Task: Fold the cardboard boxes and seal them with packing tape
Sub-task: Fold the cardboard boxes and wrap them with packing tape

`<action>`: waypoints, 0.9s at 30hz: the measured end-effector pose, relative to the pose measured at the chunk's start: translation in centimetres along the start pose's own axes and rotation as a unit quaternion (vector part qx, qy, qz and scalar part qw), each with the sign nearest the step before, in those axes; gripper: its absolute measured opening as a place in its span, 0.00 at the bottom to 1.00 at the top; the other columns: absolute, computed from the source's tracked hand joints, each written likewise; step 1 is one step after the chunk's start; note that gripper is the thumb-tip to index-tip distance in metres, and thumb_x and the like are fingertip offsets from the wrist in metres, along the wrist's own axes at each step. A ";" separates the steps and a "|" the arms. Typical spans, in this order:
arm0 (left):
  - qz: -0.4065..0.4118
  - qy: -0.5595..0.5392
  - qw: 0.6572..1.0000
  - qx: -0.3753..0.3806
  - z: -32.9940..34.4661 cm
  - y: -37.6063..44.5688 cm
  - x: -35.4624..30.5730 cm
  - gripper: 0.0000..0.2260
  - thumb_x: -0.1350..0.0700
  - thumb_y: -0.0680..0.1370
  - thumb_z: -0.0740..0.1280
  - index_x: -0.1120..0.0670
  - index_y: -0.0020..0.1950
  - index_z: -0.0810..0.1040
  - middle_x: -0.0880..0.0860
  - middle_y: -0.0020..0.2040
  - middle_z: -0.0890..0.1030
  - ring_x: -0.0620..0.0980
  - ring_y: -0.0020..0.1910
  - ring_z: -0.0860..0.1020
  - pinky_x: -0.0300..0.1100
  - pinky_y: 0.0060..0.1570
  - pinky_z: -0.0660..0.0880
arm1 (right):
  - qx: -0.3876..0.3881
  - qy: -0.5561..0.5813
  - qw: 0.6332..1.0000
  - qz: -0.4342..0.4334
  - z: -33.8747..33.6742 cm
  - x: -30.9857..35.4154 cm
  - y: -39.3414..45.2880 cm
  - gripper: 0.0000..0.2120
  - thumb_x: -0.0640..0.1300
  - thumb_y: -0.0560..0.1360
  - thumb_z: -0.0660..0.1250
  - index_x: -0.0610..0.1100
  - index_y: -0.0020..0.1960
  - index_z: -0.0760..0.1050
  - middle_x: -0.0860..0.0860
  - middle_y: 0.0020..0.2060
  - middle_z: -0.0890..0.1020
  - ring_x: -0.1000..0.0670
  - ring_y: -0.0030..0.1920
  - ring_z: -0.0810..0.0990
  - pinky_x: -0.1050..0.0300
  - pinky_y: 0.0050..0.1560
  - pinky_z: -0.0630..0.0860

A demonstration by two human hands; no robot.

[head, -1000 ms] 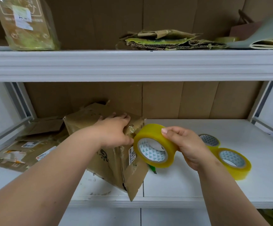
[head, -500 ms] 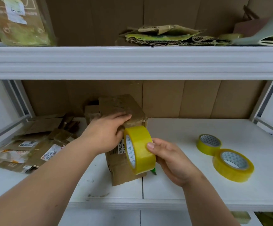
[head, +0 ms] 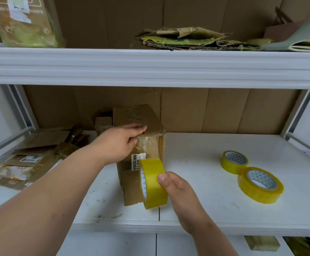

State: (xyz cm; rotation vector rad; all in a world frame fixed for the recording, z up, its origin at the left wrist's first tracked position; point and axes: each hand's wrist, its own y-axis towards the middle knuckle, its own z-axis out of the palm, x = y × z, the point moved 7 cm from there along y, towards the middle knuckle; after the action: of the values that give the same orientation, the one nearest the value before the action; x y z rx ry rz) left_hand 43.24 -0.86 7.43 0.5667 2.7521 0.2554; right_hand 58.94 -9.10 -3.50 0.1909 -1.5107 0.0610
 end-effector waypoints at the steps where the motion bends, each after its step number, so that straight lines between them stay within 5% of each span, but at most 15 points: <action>1: -0.008 -0.017 1.000 0.011 0.1 -0.2 0.1 0.24 0.54 0.83 0.59 0.37 0.77 0.60 0.40 0.78 0.60 0.43 0.77 0.59 0.35 0.69 0.55 | 0.001 -0.003 1.000 0.000 0.1 -0.2 0.0 0.12 0.61 0.75 0.65 0.55 0.44 0.82 0.52 0.42 0.85 0.57 0.42 0.81 0.67 0.43 0.76; 4: -0.049 -0.084 0.995 -0.018 -0.1 -0.9 0.9 0.28 0.49 0.81 0.62 0.37 0.78 0.57 0.46 0.77 0.65 0.49 0.74 0.66 0.43 0.70 0.62 | 0.004 -0.014 1.000 0.001 0.0 -0.5 0.3 0.16 0.62 0.76 0.65 0.50 0.48 0.81 0.45 0.46 0.84 0.54 0.44 0.81 0.66 0.44 0.77; 7: -0.074 0.023 0.982 -0.173 -0.8 -2.6 1.0 0.25 0.41 0.75 0.68 0.45 0.71 0.70 0.50 0.72 0.70 0.55 0.71 0.63 0.56 0.65 0.61 | 0.008 -0.019 1.000 -0.001 -0.3 -0.4 0.6 0.19 0.63 0.73 0.64 0.49 0.49 0.80 0.44 0.46 0.83 0.55 0.43 0.81 0.65 0.44 0.77; 11: -0.033 0.033 0.944 -0.326 -0.2 -5.4 -0.3 0.19 0.42 0.71 0.69 0.53 0.55 0.79 0.55 0.53 0.73 0.57 0.54 0.68 0.54 0.52 0.68 | 0.040 -0.010 0.999 0.026 -1.1 -0.6 1.0 0.21 0.63 0.80 0.56 0.53 0.54 0.83 0.51 0.49 0.86 0.54 0.51 0.84 0.63 0.51 0.79; 14: -0.040 -0.032 0.949 -0.311 1.1 -5.9 -0.7 0.19 0.40 0.72 0.67 0.53 0.53 0.80 0.48 0.47 0.71 0.52 0.49 0.72 0.47 0.47 0.71 | -0.046 0.014 0.994 0.101 -4.1 -2.5 2.2 0.23 0.56 0.83 0.54 0.44 0.52 0.84 0.46 0.46 0.87 0.51 0.46 0.84 0.58 0.51 0.77; 17: -0.082 -0.072 0.956 -0.273 2.0 -5.9 -0.6 0.22 0.34 0.74 0.62 0.50 0.53 0.80 0.45 0.45 0.74 0.49 0.47 0.73 0.48 0.46 0.74 | -0.161 -0.212 0.956 0.122 -8.0 -4.7 3.7 0.11 0.46 0.79 0.62 0.42 0.48 0.82 0.44 0.47 0.84 0.48 0.45 0.82 0.55 0.49 0.77; 22: -0.131 -0.093 0.959 -0.234 2.6 -6.3 -1.3 0.30 0.27 0.72 0.61 0.50 0.59 0.80 0.45 0.52 0.76 0.47 0.56 0.70 0.45 0.53 0.70 | -0.079 -0.497 0.851 0.151 -7.9 -8.7 6.7 0.22 0.57 0.81 0.57 0.51 0.73 0.69 0.45 0.66 0.73 0.43 0.64 0.75 0.50 0.62 0.71; 25: -0.166 -0.086 0.965 -0.185 3.4 -6.3 -1.5 0.34 0.26 0.69 0.61 0.48 0.65 0.78 0.47 0.57 0.77 0.49 0.60 0.68 0.45 0.58 0.68 | -0.063 -0.624 0.766 0.140 -7.4 -10.2 7.9 0.24 0.63 0.81 0.51 0.55 0.71 0.69 0.47 0.61 0.73 0.44 0.61 0.75 0.49 0.54 0.67; 27: -0.188 -0.106 0.963 -0.159 4.1 -6.4 -1.4 0.30 0.31 0.71 0.66 0.46 0.68 0.75 0.45 0.56 0.77 0.47 0.58 0.71 0.45 0.57 0.71 | -0.054 -0.652 0.746 0.123 -7.1 -10.3 8.4 0.20 0.62 0.80 0.53 0.55 0.66 0.72 0.48 0.57 0.73 0.44 0.58 0.76 0.50 0.49 0.63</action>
State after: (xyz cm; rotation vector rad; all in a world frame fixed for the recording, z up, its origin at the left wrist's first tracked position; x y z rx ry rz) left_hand 43.63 -6.78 2.53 -0.0158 2.4745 0.4994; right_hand 63.99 1.11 -13.38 -0.1214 -2.9477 0.0472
